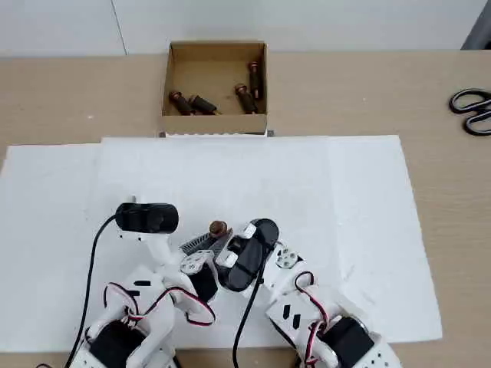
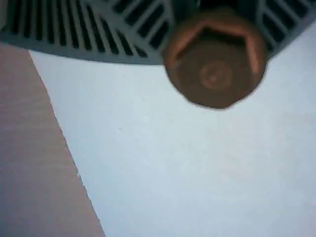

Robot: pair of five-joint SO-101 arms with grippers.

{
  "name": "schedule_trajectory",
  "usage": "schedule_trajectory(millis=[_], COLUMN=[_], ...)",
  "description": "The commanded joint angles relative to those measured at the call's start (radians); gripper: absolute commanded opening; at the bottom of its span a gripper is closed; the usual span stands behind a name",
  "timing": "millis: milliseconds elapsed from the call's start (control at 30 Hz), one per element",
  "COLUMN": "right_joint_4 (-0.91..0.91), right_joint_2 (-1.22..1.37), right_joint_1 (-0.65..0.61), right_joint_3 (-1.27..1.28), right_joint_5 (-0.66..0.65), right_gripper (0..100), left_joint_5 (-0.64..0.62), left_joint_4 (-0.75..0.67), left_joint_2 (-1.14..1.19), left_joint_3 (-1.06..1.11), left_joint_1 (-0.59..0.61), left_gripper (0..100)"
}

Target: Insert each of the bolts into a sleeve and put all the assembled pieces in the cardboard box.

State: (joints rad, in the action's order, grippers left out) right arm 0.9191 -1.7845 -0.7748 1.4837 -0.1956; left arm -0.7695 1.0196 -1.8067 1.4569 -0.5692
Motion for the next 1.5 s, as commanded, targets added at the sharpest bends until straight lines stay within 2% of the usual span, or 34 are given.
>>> schedule_trajectory(millis=[0, 233, 433, 500, 733, 967, 1133, 1267, 1467], right_joint_4=[-0.039, -0.039, -0.036, -0.033, -0.031, -0.031, -0.038, -0.038, -0.038], right_joint_2=[-0.012, -0.012, -0.012, -0.012, -0.012, -0.01, -0.01, -0.01, -0.012], right_joint_1=[-0.001, -0.001, -0.001, 0.001, 0.001, 0.002, 0.019, 0.101, 0.166], right_joint_3=[-0.044, -0.049, -0.044, -0.044, -0.044, -0.029, -0.025, -0.026, -0.031], right_joint_5=[-0.011, -0.011, -0.011, -0.011, -0.011, -0.008, -0.006, -0.006, -0.005], right_gripper=[0.2, 0.2, 0.2, 0.2, 0.2, 0.2, 0.2, 0.2, 0.2], left_joint_5=[0.002, 0.11, 0.141, 0.164, 0.27, 0.296, 0.307, 0.322, 0.483], left_joint_4=[0.011, -0.012, 0.006, 0.017, 0.066, 0.18, 0.183, 0.18, 0.18], left_joint_2=[-0.008, -0.009, -0.008, -0.008, -0.008, -0.008, -0.009, -0.009, -0.009], left_joint_3=[-0.005, 0.05, 0.048, 0.047, -0.01, -0.174, -0.213, -0.231, -0.139], left_joint_1=[-0.017, -0.049, -0.049, -0.044, 0.069, 0.115, 0.18, 0.253, 0.459], left_gripper=[1, 2, 24, 28, 27, 27, 14, 0, 1])
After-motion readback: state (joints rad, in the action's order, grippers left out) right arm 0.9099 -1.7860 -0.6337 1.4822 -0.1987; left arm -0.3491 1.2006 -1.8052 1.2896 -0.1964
